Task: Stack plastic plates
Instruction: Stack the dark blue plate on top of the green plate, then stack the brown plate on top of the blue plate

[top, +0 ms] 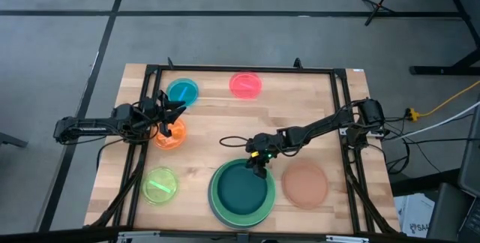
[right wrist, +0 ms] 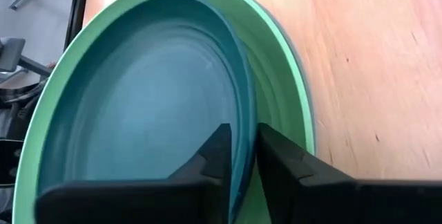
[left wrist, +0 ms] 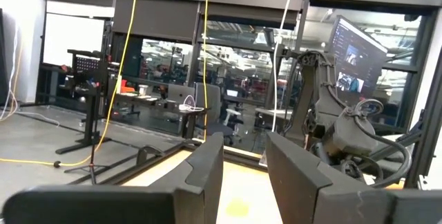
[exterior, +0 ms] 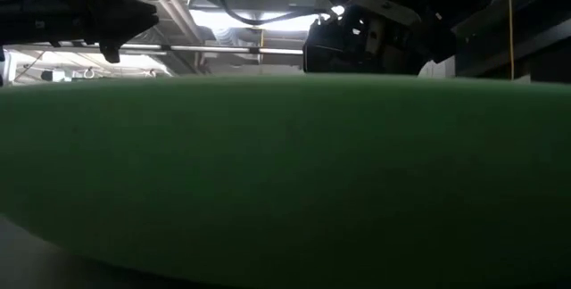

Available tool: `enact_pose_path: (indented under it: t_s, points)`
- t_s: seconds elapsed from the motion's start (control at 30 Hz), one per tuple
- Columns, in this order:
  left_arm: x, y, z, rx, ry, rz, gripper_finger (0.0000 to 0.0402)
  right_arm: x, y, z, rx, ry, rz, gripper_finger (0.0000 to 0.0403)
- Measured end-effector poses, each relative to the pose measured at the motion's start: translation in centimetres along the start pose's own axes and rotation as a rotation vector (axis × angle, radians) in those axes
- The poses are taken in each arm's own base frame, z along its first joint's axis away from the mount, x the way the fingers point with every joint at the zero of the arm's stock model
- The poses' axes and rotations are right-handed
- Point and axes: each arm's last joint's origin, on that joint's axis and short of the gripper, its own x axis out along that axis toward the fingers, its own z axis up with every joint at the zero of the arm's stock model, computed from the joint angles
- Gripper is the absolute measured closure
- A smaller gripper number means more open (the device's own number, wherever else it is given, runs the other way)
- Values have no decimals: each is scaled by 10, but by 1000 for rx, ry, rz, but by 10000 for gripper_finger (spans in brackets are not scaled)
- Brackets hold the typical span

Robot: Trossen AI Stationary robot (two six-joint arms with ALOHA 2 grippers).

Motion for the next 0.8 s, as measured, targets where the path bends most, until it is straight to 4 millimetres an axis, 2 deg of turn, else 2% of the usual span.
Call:
enact_pose_path:
  t_s: [0.23, 0.37, 0.53, 0.8]
  points:
    - [0, 0, 0, -5, 0, 0, 298, -2, 1, 1, -6, 4, 6, 321]
    - [0, 0, 0, -26, 1, 0, 298, -12, 8, 7, -22, 56, 19, 320]
    - [0, 0, 0, -28, -4, 0, 298, -32, 19, 16, -46, 111, -16, 320]
    - [0, 0, 1, -29, -7, -1, 298, -74, 24, 5, -61, 158, -117, 320]
